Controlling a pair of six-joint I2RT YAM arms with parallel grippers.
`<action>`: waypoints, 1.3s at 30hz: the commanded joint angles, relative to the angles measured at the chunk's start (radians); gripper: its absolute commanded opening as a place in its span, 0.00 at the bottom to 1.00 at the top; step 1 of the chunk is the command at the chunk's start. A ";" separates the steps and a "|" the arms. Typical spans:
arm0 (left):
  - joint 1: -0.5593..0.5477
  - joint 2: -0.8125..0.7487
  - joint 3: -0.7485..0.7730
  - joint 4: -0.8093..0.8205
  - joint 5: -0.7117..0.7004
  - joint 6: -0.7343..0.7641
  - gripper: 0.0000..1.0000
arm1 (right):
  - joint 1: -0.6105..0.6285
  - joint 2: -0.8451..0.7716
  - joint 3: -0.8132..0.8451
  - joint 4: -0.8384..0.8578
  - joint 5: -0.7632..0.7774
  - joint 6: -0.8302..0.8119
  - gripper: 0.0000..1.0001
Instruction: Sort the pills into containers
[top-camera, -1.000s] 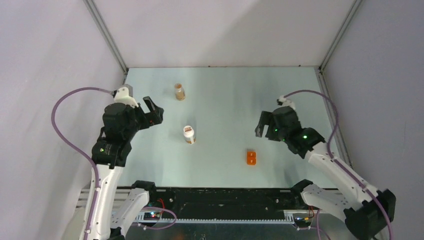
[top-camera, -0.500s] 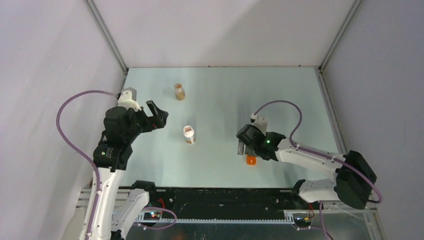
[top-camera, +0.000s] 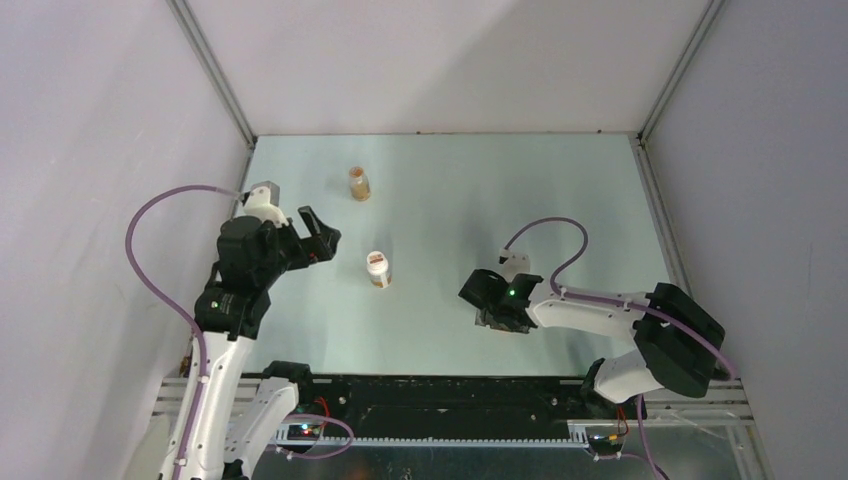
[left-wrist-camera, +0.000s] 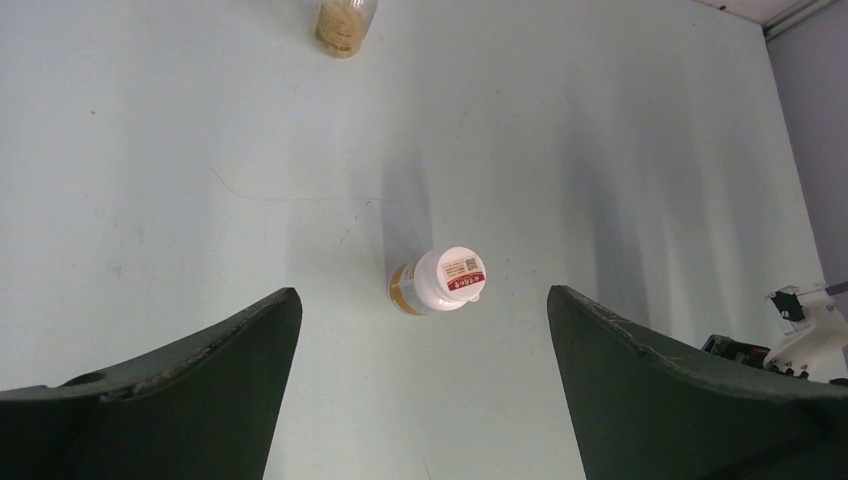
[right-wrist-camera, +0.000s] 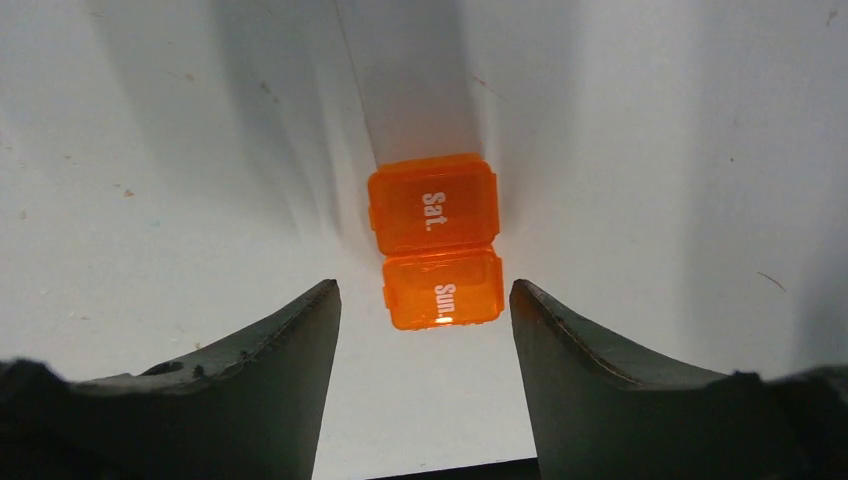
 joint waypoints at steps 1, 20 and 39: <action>0.006 -0.015 -0.005 0.027 0.024 -0.019 0.99 | -0.002 0.011 -0.022 0.003 0.028 0.060 0.66; 0.001 -0.012 -0.077 0.112 0.150 -0.116 0.93 | -0.029 0.016 -0.045 0.129 -0.023 -0.027 0.45; -0.444 0.121 -0.263 0.596 0.150 -0.405 0.91 | 0.005 -0.287 -0.005 0.556 -0.257 -0.457 0.45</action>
